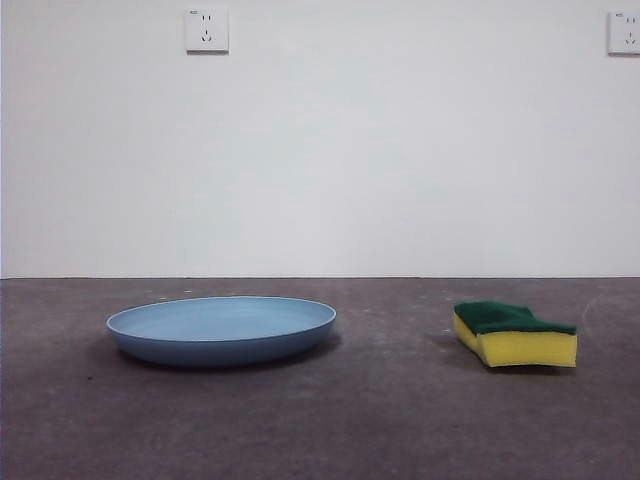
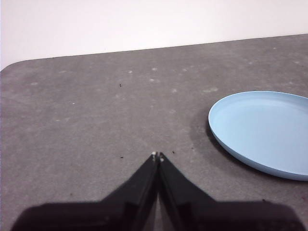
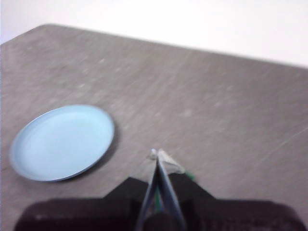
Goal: Pick up the plate,pick up the cloth,clean the plate with the cloth
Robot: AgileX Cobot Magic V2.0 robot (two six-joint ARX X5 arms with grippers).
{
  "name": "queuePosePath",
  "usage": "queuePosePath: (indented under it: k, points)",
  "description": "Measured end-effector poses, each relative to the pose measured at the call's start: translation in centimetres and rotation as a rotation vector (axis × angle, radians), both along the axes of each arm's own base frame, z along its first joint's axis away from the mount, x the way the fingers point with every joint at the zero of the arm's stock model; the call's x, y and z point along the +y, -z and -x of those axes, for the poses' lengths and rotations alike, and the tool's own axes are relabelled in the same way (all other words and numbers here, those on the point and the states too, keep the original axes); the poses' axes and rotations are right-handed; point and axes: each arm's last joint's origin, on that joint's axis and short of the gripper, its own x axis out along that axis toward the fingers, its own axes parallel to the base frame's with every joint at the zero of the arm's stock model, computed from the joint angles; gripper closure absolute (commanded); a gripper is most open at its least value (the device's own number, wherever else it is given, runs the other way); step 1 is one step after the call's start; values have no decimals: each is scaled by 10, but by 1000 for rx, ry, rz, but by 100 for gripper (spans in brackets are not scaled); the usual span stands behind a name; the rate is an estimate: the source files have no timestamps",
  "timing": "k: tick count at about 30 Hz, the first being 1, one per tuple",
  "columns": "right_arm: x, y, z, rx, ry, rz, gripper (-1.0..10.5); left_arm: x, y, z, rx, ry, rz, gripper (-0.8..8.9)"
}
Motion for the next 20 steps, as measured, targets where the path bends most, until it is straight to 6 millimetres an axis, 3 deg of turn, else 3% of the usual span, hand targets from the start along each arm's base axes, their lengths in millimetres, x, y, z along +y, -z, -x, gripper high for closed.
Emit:
queuePosePath:
  k: [6, 13, 20]
  points:
    - [-18, 10, -2, -83, 128, -5, 945, 0, 0, 0, 0, 0, 0, 817]
    - [-35, 64, 1, -217, 155, -81, 945, 0, 0, 0, 0, 0, 0, 817]
    - [-40, 122, 9, -167, 190, -105, 945, 0, 0, 0, 0, 0, 0, 817]
